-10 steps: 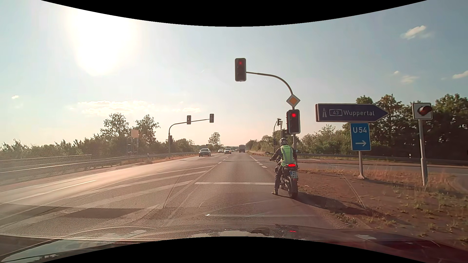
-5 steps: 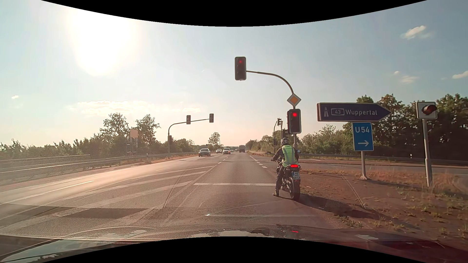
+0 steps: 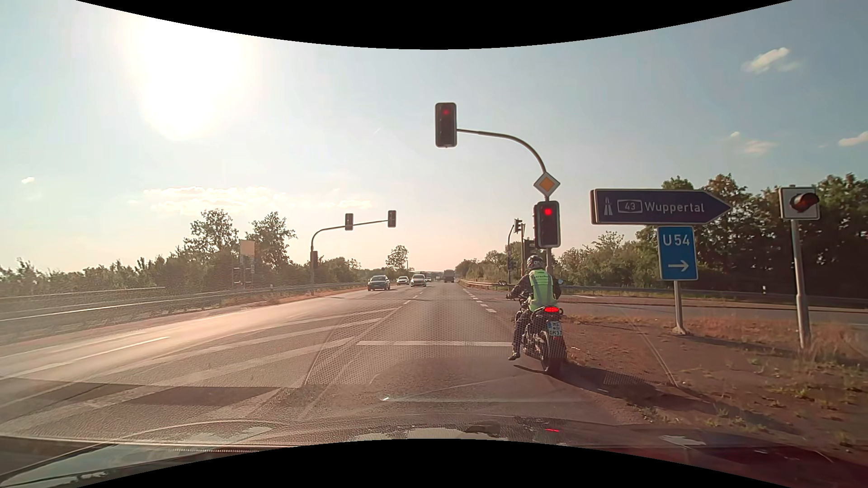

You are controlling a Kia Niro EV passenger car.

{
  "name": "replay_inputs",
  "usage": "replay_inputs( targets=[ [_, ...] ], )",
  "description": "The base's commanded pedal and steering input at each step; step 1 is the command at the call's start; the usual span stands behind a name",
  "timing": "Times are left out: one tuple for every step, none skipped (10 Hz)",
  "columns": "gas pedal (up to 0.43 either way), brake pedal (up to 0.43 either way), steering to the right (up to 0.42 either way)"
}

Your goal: Follow the waypoints while adhering to traffic rules and regulations

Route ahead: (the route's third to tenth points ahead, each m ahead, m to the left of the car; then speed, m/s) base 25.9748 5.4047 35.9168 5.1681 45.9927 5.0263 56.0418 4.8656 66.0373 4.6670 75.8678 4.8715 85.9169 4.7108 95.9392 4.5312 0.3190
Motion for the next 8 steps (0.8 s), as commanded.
replay_inputs(
  targets=[
    [0.0,0.0,0.001],
    [0.0,0.0,0.001],
    [0.0,0.0,0.001],
    [0.0,0.0,0.001],
    [0.0,0.0,0.001],
    [0.0,0.0,0.0],
    [0.0,0.0,0.001],
    [0.0,0.0,0.0]
  ],
)
